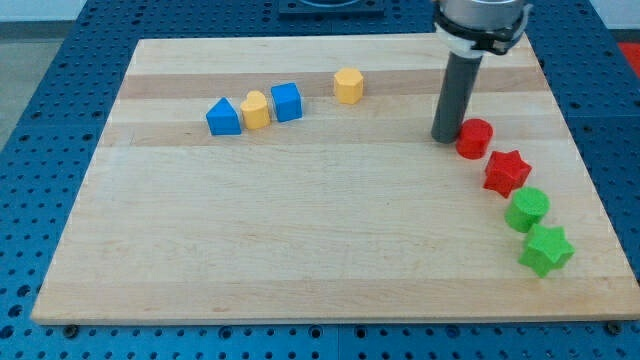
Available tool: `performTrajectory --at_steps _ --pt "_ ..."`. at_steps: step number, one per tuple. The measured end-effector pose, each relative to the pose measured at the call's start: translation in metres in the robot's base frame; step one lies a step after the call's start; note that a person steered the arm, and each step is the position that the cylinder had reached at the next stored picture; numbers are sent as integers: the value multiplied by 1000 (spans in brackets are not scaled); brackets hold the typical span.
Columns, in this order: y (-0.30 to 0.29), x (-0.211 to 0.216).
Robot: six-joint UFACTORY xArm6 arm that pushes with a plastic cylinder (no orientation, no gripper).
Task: Push the yellow hexagon above the red circle
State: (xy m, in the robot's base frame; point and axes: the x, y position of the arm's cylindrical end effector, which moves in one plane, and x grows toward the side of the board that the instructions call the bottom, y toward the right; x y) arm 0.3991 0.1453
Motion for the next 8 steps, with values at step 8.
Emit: performTrajectory --at_steps 8 --pt "-145 -32"
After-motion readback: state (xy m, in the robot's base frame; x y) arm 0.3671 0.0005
